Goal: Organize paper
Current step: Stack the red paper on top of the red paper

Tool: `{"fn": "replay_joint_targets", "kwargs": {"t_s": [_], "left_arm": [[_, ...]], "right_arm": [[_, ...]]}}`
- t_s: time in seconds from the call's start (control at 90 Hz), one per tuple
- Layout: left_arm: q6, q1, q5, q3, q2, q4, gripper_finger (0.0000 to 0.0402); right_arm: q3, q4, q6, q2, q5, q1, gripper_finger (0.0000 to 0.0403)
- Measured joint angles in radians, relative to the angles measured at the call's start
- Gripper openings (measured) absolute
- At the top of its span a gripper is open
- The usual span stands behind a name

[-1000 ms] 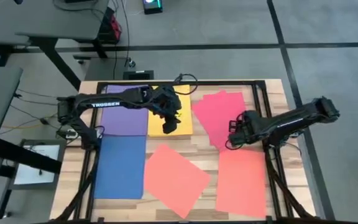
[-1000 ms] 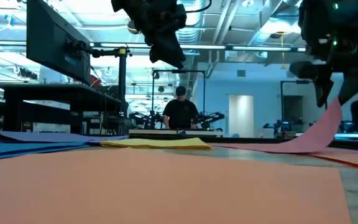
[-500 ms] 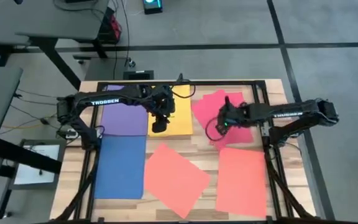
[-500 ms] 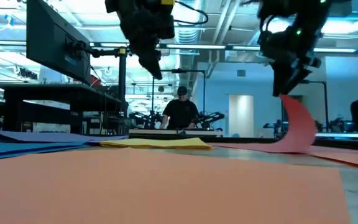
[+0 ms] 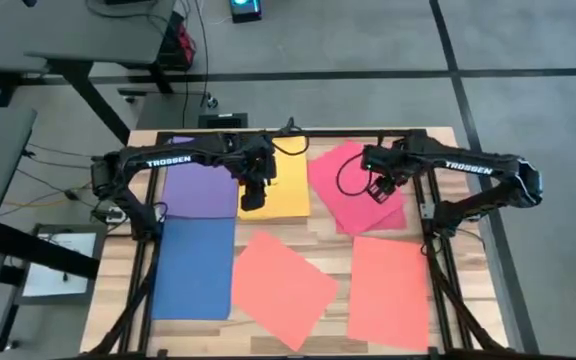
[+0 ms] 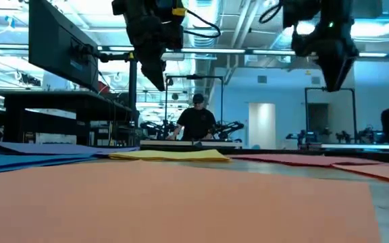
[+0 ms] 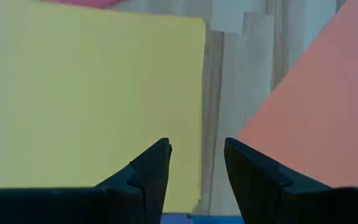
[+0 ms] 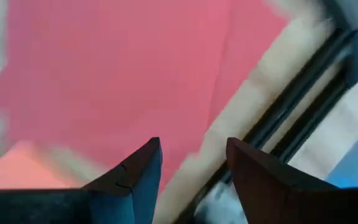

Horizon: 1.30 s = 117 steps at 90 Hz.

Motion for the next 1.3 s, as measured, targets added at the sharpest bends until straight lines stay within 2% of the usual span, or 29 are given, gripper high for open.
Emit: {"fn": "replay_joint_targets", "kwargs": {"t_s": [0.067, 0.167, 0.278, 0.344, 0.444, 0.567, 0.667, 0.867, 1.189, 1.3], "left_arm": [[-0.007, 0.0, 0.0, 0.0, 0.0, -0.004, 0.0138], [-0.012, 0.0, 0.0, 0.0, 0.0, 0.001, 0.0138], [-0.049, 0.0, 0.01, 0.0, 0.0, -0.008, 0.0138], [-0.073, 0.0, 0.048, 0.0, -0.009, -0.017, 0.0138], [-0.11, -0.01, 0.078, 0.0, -0.024, -0.021, 0.0138], [-0.14, -0.029, 0.08, 0.0, -0.032, -0.039, 0.0138], [-0.155, -0.046, 0.081, 0.0, -0.039, -0.055, 0.0138], [-0.182, -0.068, 0.08, 0.0, -0.037, -0.052, 0.0138], [-0.223, -0.078, 0.08, 0.0, -0.037, -0.05, 0.0138], [-0.222, -0.078, 0.079, 0.0, -0.037, -0.04, 0.0138]], "right_arm": [[0.0, 0.119, -0.076, -0.003, -0.016, 0.016, 0.0171], [-0.033, 0.443, -0.239, 0.022, -0.027, 0.03, 0.0171], [-0.063, 0.75, -0.507, 0.128, -0.038, 0.026, 0.0171], [-0.065, 0.877, -0.679, 0.219, -0.081, 0.02, 0.0171], [-0.065, 1.004, -0.867, 0.356, -0.129, 0.01, 0.0171], [-0.062, 1.017, -0.959, 0.506, -0.136, -0.019, 0.0171], [-0.059, 1.009, -0.984, 0.575, -0.13, -0.048, 0.0171], [-0.053, 1.02, -0.977, 0.616, -0.134, -0.083, 0.0171], [-0.044, 0.829, -0.587, 0.591, -0.058, -0.158, 0.0171], [-0.04, 0.789, -0.54, 0.583, -0.055, -0.163, 0.0171]]}}
